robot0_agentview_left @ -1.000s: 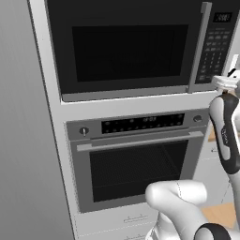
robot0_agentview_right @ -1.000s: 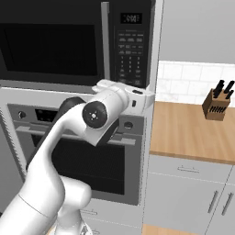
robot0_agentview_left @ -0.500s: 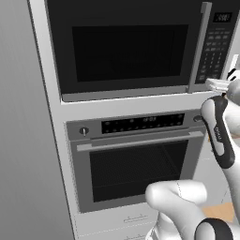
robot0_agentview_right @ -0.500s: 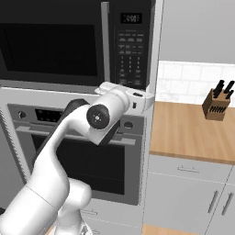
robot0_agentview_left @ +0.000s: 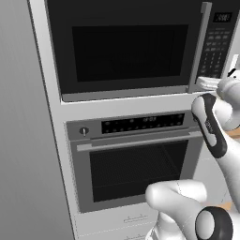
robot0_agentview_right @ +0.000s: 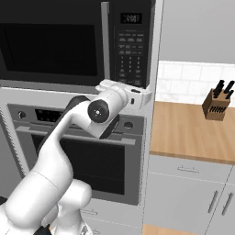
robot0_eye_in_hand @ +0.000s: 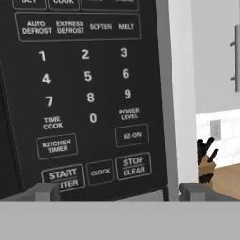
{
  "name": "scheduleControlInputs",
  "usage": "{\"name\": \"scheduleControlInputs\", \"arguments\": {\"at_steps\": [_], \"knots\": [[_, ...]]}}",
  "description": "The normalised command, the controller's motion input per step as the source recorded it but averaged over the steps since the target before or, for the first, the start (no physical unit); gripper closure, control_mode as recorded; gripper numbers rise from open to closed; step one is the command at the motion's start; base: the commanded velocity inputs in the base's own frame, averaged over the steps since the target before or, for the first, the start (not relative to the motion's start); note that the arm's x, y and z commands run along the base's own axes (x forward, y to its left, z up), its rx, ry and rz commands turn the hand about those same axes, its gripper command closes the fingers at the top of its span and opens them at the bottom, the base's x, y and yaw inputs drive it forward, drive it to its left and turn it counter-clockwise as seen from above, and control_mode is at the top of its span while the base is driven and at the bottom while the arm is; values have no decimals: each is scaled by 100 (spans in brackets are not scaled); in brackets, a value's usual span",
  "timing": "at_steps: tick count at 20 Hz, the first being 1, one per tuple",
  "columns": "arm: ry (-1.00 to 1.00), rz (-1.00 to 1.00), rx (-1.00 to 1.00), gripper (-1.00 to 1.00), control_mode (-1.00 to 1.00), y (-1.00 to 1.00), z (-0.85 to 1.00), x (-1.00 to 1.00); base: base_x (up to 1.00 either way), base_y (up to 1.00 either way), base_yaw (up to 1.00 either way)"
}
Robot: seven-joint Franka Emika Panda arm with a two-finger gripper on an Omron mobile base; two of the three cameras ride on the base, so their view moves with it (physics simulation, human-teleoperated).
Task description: Open the microwave, place the bowl with waffle inside the microwave, then close the microwave door and turn it on.
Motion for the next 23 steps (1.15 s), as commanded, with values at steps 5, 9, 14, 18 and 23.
{"name": "scheduleControlInputs", "arguments": {"at_steps": [5, 9, 14, 18, 23], "knots": [[0, 0, 0, -100, -100, 6, 0, 33, 0, 0, 0], [0, 0, 0, -100, -100, 0, 0, 4, 0, 0, 0], [0, -1, 0, -100, -100, -4, 0, 0, 0, 0, 0], [0, -5, 0, -100, -100, -17, 0, 0, 0, 0, 0], [0, -6, 0, -100, -100, -13, 0, 0, 0, 0, 0]]}}
